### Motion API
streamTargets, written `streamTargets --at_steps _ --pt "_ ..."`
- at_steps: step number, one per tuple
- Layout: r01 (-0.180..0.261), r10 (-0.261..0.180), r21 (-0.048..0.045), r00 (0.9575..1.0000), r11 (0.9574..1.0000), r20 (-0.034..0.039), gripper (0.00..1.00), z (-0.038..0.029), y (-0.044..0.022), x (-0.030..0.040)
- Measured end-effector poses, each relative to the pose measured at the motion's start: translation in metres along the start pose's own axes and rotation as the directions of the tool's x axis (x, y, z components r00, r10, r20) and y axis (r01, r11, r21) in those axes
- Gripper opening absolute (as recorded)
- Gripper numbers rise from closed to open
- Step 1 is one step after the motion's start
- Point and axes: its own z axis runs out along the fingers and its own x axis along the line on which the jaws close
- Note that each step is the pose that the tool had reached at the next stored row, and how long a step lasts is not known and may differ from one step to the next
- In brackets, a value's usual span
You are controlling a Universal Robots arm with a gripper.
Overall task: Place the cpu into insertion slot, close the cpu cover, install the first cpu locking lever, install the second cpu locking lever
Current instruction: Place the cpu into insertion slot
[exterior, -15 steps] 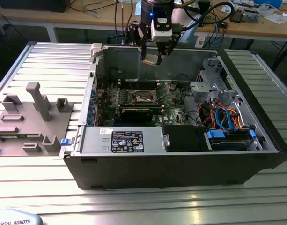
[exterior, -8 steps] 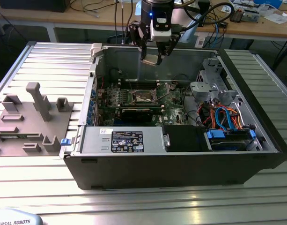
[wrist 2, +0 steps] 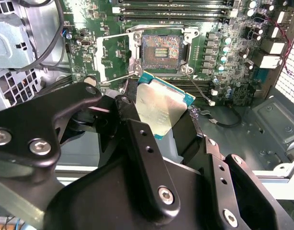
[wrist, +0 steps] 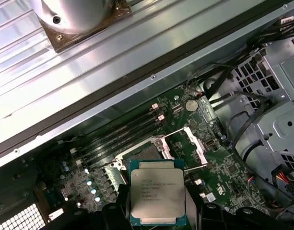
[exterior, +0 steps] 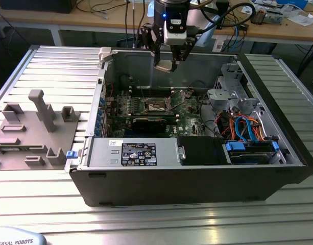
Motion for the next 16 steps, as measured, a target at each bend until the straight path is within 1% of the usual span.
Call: streamTargets --at_steps 16 --pt "-0.024 0.024 -0.0003 0.9997 0.9997 0.0017 0.54 0.0002 0.0 0.0"
